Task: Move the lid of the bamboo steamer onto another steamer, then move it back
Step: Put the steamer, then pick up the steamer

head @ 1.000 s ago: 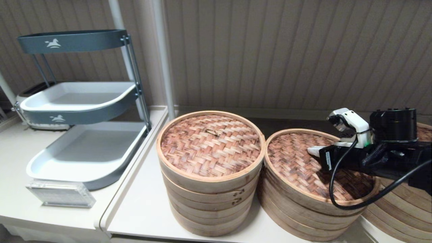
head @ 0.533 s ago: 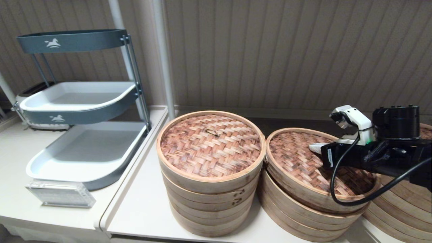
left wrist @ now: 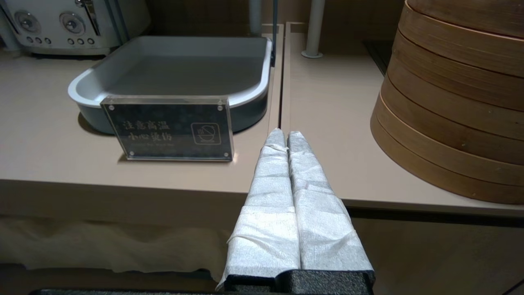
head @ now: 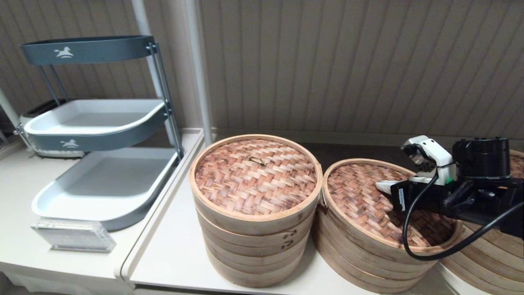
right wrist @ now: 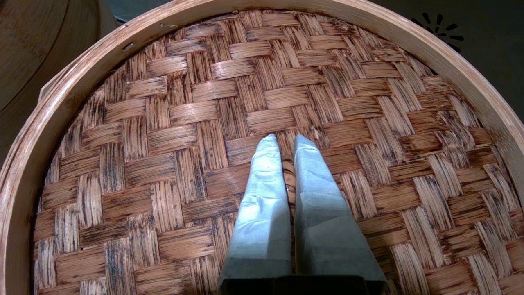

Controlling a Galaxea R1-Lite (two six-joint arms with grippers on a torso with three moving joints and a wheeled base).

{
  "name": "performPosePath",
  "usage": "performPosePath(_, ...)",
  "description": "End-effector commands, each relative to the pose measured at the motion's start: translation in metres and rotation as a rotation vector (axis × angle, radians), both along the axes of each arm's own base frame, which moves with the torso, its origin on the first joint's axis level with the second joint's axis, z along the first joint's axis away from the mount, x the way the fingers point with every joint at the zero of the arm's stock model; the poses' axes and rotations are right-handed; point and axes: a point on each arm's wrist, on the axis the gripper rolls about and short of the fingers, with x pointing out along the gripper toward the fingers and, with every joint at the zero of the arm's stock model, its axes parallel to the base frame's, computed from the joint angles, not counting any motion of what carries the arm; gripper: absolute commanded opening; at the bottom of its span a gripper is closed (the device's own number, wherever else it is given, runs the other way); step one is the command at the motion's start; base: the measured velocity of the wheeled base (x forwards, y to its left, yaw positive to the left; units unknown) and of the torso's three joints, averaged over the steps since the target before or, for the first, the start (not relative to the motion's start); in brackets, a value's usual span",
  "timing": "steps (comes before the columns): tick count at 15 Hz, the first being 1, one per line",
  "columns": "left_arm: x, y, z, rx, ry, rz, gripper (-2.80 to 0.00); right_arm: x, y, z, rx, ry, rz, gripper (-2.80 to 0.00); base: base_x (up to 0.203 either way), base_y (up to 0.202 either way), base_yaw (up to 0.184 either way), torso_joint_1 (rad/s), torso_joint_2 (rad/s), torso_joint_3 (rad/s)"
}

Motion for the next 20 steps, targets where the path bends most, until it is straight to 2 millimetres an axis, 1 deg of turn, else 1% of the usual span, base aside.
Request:
performPosePath(1, 0.002, 0.000, -0.008, 0.000, 0.027, 0.000, -2.80, 0.001, 0.000, 0.000, 0.000, 0.001, 0.001, -2.80, 0.000, 0.000, 0.000, 0.000, 0.00, 0.000)
performPosePath(7, 0.002, 0.000, -0.008, 0.000, 0.027, 0.000, -2.80, 0.003, 0.000, 0.003, 0.003, -0.010, -0.001, -2.80, 0.000, 0.000, 0.000, 0.000, 0.00, 0.000)
performPosePath(9, 0.002, 0.000, -0.008, 0.000, 0.027, 0.000, -2.80, 0.008, 0.001, -0.005, -0.001, 0.018, -0.002, -2.80, 0.000, 0.000, 0.000, 0.000, 0.00, 0.000)
performPosePath(10, 0.002, 0.000, -0.008, 0.000, 0.027, 0.000, -2.80, 0.004, 0.000, 0.000, -0.001, 0.000, -0.003, 0.00, 0.000, 0.000, 0.000, 0.000, 0.00, 0.000)
performPosePath(15, 0.002, 0.000, -0.008, 0.000, 0.027, 0.000, -2.80, 0.002, 0.000, 0.008, 0.009, -0.046, -0.005, 0.00, 0.000, 0.000, 0.000, 0.000, 0.00, 0.000)
performPosePath(17, 0.002, 0.000, -0.008, 0.000, 0.027, 0.000, -2.80, -0.003, -0.001, 0.017, 0.010, -0.081, -0.003, 0.00, 0.000, 0.000, 0.000, 0.000, 0.00, 0.000)
performPosePath(19, 0.002, 0.000, -0.008, 0.000, 0.027, 0.000, -2.80, -0.005, -0.001, 0.019, 0.011, -0.088, -0.003, 0.00, 0.000, 0.000, 0.000, 0.000, 0.00, 0.000)
performPosePath(20, 0.002, 0.000, -0.008, 0.000, 0.027, 0.000, -2.80, -0.012, -0.002, 0.027, 0.014, -0.116, -0.005, 0.00, 0.000, 0.000, 0.000, 0.000, 0.00, 0.000)
